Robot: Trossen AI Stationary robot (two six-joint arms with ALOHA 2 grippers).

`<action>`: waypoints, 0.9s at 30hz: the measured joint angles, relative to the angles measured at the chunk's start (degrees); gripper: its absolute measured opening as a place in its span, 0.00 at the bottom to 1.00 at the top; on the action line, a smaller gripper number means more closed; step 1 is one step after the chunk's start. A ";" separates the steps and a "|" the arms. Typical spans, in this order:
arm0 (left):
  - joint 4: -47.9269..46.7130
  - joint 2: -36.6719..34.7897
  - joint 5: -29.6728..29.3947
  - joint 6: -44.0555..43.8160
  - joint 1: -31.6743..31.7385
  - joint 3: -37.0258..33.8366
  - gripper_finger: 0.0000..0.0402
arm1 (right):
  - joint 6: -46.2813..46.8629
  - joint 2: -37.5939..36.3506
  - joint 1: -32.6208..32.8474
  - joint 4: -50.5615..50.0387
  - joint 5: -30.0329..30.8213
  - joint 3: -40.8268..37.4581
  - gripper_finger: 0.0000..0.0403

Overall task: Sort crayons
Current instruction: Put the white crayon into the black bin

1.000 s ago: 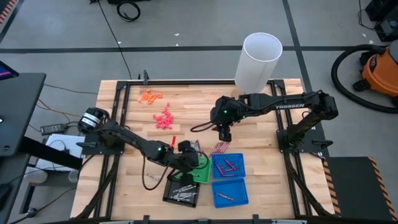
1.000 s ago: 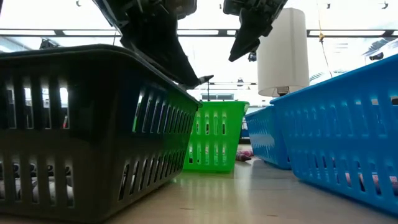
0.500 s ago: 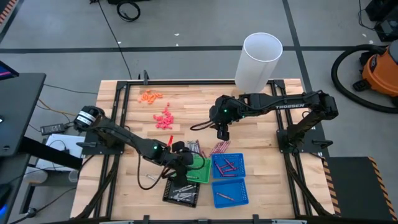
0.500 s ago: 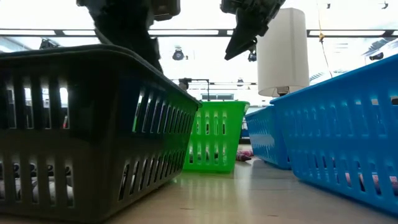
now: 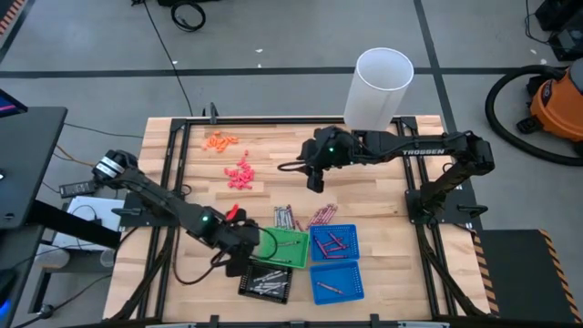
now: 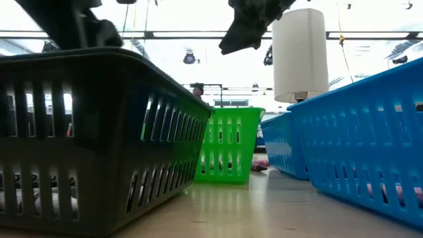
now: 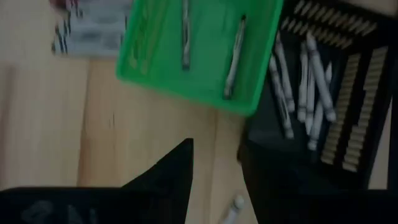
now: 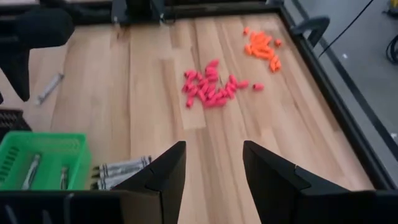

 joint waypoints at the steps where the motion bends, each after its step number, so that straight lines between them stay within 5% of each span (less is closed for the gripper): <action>1: -1.37 -0.37 0.01 -1.51 -0.70 0.00 0.35 | 0.00 0.10 -0.15 0.93 0.00 0.00 0.42; 7: -4.34 -0.96 -1.42 -7.39 -4.60 -0.50 0.35 | 0.02 1.41 -1.22 4.60 -0.04 0.02 0.42; 14: -1.56 -8.81 -3.85 -15.18 -9.02 -9.77 0.35 | 0.07 3.16 -1.94 7.94 -0.02 -0.04 0.42; 27: 12.76 -20.00 1.74 -11.23 -10.45 -27.54 0.35 | 2.19 4.63 -1.97 13.70 4.27 0.01 0.42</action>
